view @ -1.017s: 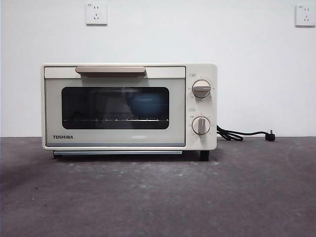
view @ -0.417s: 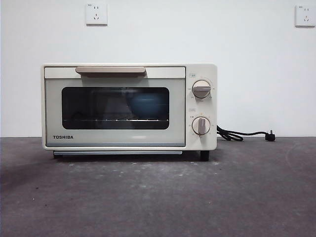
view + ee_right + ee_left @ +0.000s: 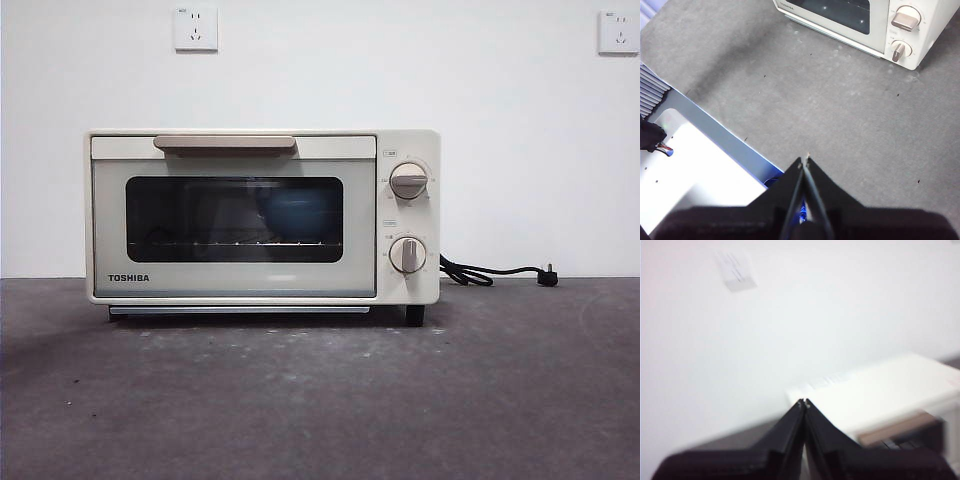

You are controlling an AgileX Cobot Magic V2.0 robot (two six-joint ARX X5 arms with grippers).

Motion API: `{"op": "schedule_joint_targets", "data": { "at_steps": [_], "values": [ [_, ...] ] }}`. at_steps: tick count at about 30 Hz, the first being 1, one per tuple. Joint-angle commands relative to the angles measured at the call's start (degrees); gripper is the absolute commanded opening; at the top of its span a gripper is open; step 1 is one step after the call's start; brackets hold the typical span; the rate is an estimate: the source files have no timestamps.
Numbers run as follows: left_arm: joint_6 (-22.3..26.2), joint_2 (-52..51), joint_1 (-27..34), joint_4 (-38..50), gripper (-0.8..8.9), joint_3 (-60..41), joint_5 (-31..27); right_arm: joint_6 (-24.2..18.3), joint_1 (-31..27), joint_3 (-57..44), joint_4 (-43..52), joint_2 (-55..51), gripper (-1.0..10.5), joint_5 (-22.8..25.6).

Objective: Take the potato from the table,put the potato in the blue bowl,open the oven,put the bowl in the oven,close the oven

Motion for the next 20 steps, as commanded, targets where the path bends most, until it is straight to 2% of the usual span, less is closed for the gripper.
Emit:
{"op": "schedule_joint_targets", "data": {
  "at_steps": [1,5,10,20],
  "values": [
    [1.2,-3.1,0.7,6.5,-0.04,-8.5,-1.4,0.5,0.0,0.0,0.0,-0.5,0.0,0.2],
    [1.2,-8.2,1.3,9.4,-0.04,-17.7,-1.5,0.5,0.0,0.0,0.1,-1.1,0.0,0.1],
    [1.2,-13.1,1.3,10.0,-0.04,-27.4,-4.5,0.5,0.0,0.0,0.1,-1.4,0.0,0.2],
    [1.2,-20.0,1.3,10.0,-0.04,-38.9,-6.4,0.5,0.0,0.0,0.1,-2.6,0.0,0.2]
  ]
}}
